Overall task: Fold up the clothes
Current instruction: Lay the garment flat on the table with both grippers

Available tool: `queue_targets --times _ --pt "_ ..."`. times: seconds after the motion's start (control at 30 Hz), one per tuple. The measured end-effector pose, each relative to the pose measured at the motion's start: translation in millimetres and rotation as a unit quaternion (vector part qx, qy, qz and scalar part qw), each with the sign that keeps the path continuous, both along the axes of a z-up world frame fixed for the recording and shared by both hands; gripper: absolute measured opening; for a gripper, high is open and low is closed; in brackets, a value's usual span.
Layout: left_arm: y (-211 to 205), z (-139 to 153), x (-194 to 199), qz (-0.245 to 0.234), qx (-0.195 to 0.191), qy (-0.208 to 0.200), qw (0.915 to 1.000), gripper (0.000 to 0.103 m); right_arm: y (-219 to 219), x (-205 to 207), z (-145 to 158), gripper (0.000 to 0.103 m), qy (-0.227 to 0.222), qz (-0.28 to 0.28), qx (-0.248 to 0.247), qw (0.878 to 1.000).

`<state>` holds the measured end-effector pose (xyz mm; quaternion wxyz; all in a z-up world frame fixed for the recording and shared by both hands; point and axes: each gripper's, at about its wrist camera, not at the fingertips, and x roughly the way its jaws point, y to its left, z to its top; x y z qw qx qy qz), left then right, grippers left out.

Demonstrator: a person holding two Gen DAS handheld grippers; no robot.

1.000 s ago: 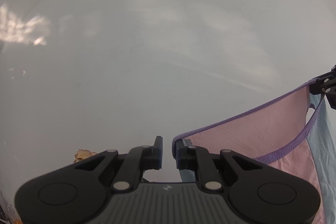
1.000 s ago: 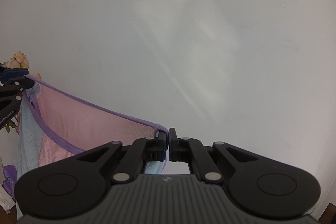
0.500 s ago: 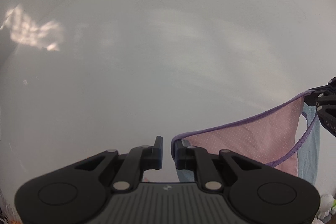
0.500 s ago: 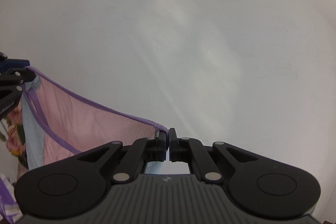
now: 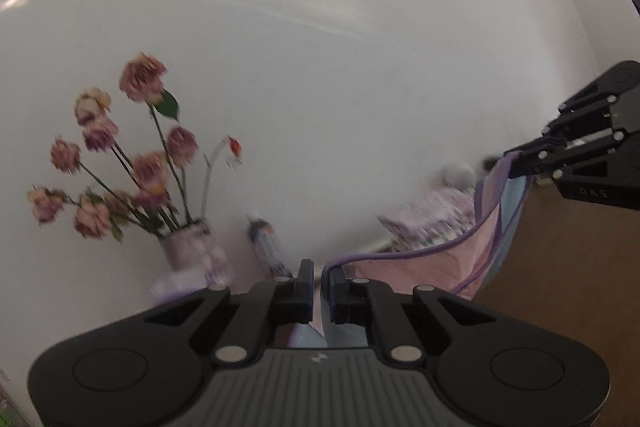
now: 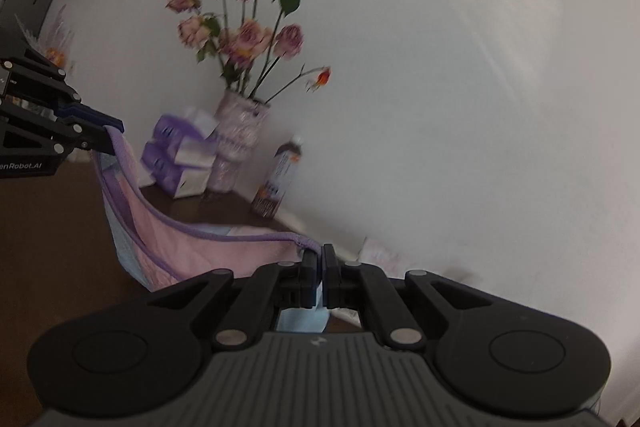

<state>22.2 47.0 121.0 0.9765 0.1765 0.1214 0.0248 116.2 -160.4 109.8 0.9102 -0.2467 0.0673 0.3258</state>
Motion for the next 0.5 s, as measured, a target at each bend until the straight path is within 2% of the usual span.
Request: queue_targets --times 0.13,0.23,0.33,0.5 --pt "-20.2 -54.3 -43.2 -0.03 -0.024 0.07 0.9968 0.005 -29.2 -36.0 -32.3 0.001 0.051 0.008 -0.023 0.998" --pt "-34.1 -85.9 -69.0 -0.024 -0.015 0.103 0.9943 0.005 -44.9 -57.7 -50.3 0.001 0.074 0.009 -0.036 0.997" --pt "-38.9 -98.6 -82.3 -0.022 -0.008 0.122 0.9923 0.005 -56.6 -77.2 -65.5 0.001 0.089 0.009 -0.042 0.995" --pt "-40.3 -99.9 -87.7 -0.02 0.019 0.123 0.992 0.005 -55.0 -92.7 -81.4 0.001 0.096 0.003 -0.044 0.994"
